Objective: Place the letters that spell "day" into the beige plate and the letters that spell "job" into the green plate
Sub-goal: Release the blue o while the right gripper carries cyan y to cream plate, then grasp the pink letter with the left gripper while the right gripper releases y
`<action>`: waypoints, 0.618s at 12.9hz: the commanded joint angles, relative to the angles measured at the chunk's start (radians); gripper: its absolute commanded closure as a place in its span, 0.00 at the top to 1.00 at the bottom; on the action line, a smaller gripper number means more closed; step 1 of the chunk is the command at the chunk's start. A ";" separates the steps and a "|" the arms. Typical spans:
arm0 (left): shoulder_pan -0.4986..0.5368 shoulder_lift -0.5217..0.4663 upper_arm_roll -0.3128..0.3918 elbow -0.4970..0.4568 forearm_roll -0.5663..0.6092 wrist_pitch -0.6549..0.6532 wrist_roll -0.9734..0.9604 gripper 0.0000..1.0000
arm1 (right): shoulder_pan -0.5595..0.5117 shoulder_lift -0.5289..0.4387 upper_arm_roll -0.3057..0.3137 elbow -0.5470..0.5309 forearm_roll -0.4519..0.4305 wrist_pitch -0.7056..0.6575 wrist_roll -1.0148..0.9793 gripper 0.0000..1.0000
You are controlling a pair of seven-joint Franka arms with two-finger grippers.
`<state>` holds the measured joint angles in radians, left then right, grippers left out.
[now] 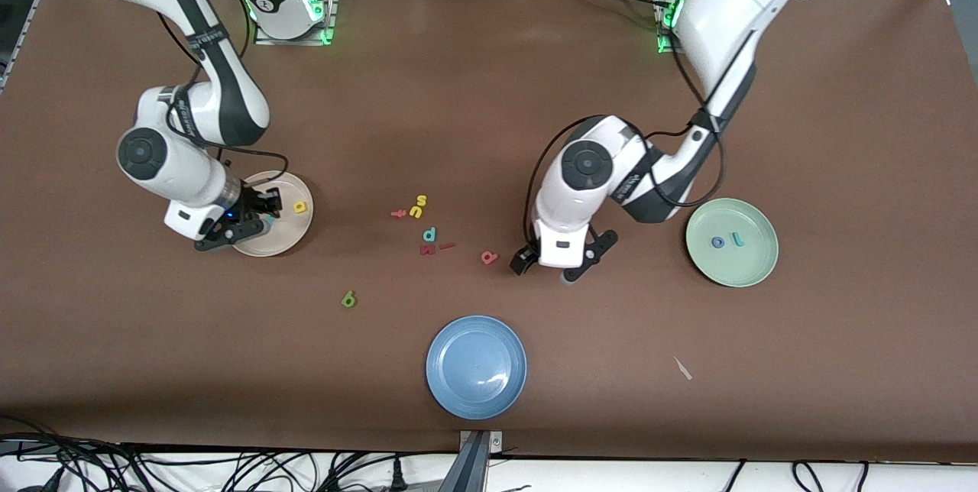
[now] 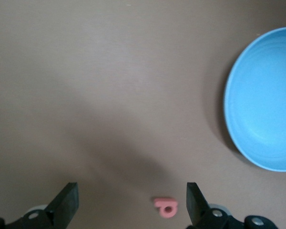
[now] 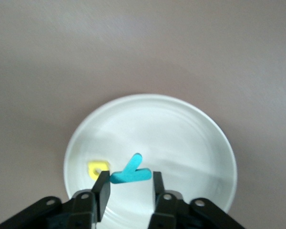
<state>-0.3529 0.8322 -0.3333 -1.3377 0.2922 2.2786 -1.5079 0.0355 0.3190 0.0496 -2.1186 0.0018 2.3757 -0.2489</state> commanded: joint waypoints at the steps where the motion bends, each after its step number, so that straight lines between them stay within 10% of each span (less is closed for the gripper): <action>1: -0.104 0.123 0.075 0.172 -0.016 -0.013 -0.009 0.98 | -0.014 -0.034 0.012 -0.038 -0.003 0.016 -0.015 0.84; 8: -0.202 0.214 0.120 0.249 -0.011 -0.013 0.000 0.93 | 0.066 0.089 0.021 0.136 0.007 0.030 0.075 0.86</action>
<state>-0.5112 1.0027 -0.2445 -1.1559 0.2922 2.2785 -1.5197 0.0524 0.3309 0.0678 -2.0890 0.0032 2.4086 -0.2263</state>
